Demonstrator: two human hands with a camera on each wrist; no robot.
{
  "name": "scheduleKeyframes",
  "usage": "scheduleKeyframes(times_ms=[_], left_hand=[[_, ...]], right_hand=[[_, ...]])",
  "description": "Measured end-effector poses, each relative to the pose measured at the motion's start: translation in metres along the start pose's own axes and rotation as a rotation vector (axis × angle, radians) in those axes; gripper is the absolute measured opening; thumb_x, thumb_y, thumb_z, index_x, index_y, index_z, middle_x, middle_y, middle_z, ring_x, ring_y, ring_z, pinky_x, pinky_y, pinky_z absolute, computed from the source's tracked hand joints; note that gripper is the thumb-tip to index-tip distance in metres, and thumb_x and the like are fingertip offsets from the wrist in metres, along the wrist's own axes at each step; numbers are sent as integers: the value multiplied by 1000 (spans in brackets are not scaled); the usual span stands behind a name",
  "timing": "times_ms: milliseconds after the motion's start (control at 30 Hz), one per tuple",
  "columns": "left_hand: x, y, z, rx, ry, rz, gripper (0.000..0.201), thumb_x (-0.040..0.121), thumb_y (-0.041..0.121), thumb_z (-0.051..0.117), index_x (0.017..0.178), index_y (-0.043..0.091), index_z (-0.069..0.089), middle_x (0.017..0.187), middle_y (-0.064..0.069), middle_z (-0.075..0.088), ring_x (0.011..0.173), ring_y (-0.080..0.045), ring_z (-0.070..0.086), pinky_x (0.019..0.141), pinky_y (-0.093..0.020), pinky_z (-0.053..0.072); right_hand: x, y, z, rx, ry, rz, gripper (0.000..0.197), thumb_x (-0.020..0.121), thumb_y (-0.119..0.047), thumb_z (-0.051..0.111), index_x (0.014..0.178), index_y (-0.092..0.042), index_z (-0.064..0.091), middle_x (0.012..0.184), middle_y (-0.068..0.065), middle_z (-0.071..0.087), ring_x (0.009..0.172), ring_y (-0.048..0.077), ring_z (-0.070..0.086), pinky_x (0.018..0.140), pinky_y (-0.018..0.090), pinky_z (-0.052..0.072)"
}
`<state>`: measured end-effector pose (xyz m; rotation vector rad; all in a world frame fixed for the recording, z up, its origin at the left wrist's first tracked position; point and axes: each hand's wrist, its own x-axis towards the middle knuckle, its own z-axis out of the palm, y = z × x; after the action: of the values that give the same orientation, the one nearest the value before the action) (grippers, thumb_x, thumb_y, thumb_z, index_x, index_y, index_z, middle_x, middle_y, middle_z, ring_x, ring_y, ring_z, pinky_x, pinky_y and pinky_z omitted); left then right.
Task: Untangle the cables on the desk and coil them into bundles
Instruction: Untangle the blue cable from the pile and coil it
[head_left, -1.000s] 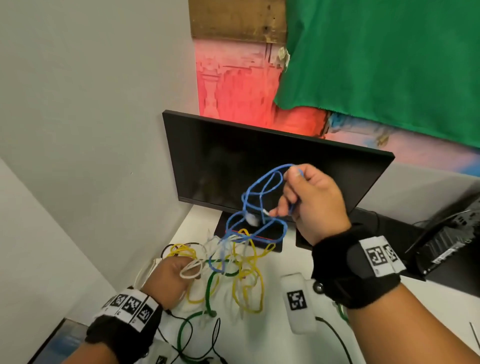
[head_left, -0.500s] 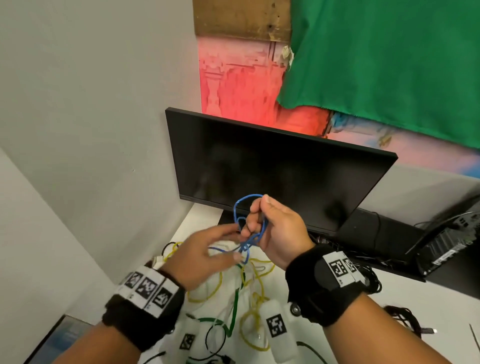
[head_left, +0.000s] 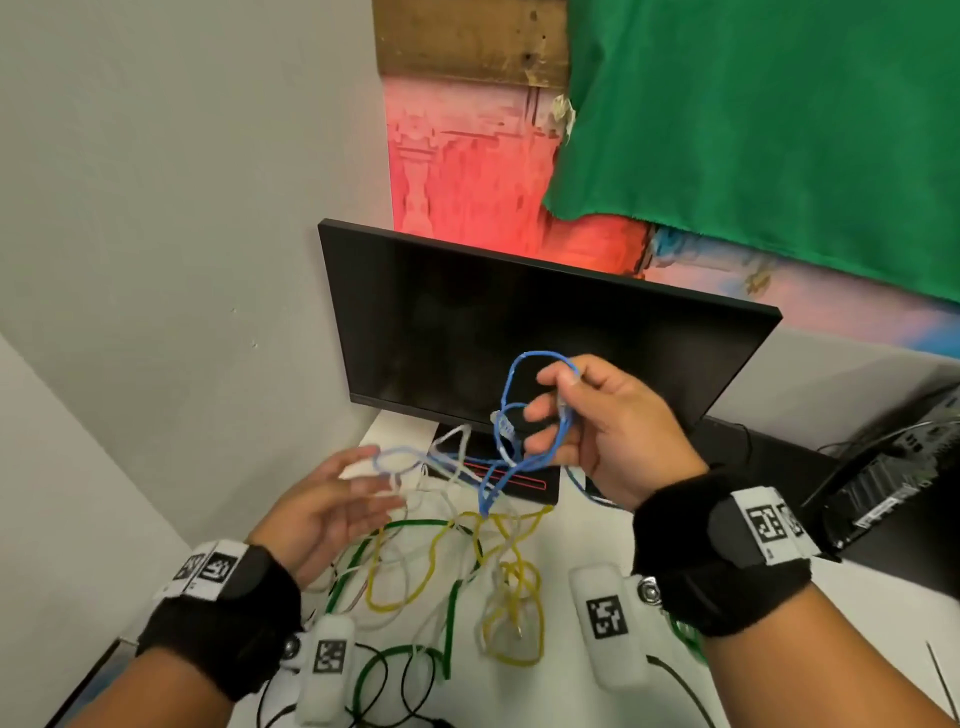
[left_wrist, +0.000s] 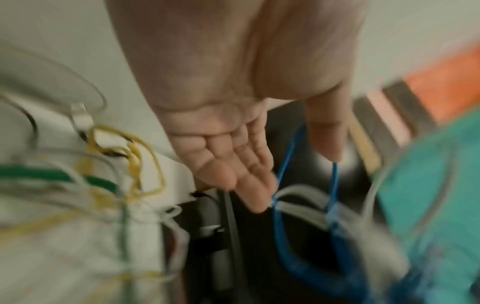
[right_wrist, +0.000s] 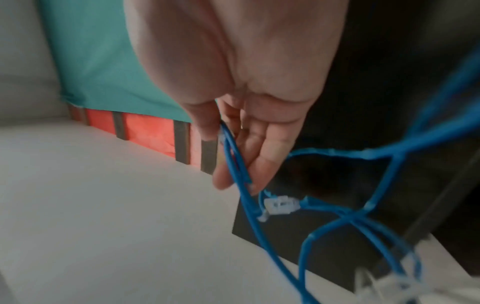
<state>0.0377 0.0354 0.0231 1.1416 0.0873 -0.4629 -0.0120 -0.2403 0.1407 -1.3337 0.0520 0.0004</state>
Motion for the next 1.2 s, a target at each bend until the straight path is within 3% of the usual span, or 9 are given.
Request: scheduleKeyframes(times_ms=[67, 200, 400, 500, 600, 867, 967, 1100, 1200], left_hand=[[-6, 10, 17, 37, 17, 161, 69, 67, 17, 69, 133, 27, 51, 127, -10, 62, 113, -29, 64, 94, -41, 49], [-12, 1, 62, 928, 20, 682, 66, 62, 55, 76, 124, 40, 57, 126, 16, 56, 119, -1, 51, 101, -21, 39], [15, -17, 52, 1257, 46, 580, 4, 82, 27, 74, 85, 25, 76, 92, 12, 69, 100, -18, 55, 92, -38, 43], [16, -16, 32, 1404, 124, 478, 11, 83, 29, 72, 75, 22, 73, 90, 10, 69, 96, -19, 55, 87, -35, 43], [9, -20, 19, 1391, 148, 374, 15, 79, 32, 66, 72, 20, 68, 86, 6, 64, 90, -21, 59, 86, -38, 47], [-20, -12, 88, 1323, 223, 852, 52, 61, 59, 62, 106, 34, 65, 128, 6, 55, 116, -19, 50, 97, -37, 35], [-17, -20, 100, 1431, 28, 709, 43, 70, 67, 61, 100, 37, 66, 114, 17, 62, 113, -13, 53, 95, -35, 40], [-6, -33, 82, 1531, 74, 466, 37, 82, 38, 65, 118, 34, 60, 115, 13, 62, 112, -14, 53, 96, -35, 40], [-1, -36, 62, 1368, 121, 323, 11, 81, 17, 67, 91, 20, 69, 88, 5, 67, 88, -15, 62, 82, -31, 47]], right_hand=[[3, 11, 8, 28, 3, 56, 15, 105, -16, 44, 108, -15, 59, 86, 10, 71, 66, 27, 72, 55, 37, 60], [9, 27, 23, 96, -19, 131, 18, 106, -16, 43, 115, -14, 58, 99, 11, 73, 84, 31, 73, 57, 39, 60], [15, 32, 15, -113, 97, 44, 19, 105, -19, 45, 97, -11, 60, 76, 8, 72, 68, 25, 74, 47, 28, 55], [19, 29, -11, -184, 352, -56, 23, 103, -14, 46, 87, -14, 62, 54, 1, 50, 39, 13, 49, 37, 22, 40], [18, 21, -28, -104, 333, -62, 25, 105, -16, 42, 92, -11, 63, 49, -4, 43, 37, 9, 35, 43, 26, 48], [13, 39, 3, -22, -43, 119, 27, 108, -23, 39, 108, -11, 63, 71, 8, 61, 47, 18, 59, 34, 23, 44], [14, 39, 10, -56, -74, 46, 27, 108, -22, 38, 102, -11, 62, 68, 6, 59, 45, 17, 54, 33, 21, 40], [15, 21, 3, 174, 4, -84, 29, 107, -17, 37, 91, -12, 60, 61, 4, 51, 43, 16, 46, 37, 23, 39], [13, 7, -13, 368, 10, -102, 26, 102, -19, 39, 86, -13, 57, 61, 5, 51, 50, 20, 54, 50, 33, 51]])
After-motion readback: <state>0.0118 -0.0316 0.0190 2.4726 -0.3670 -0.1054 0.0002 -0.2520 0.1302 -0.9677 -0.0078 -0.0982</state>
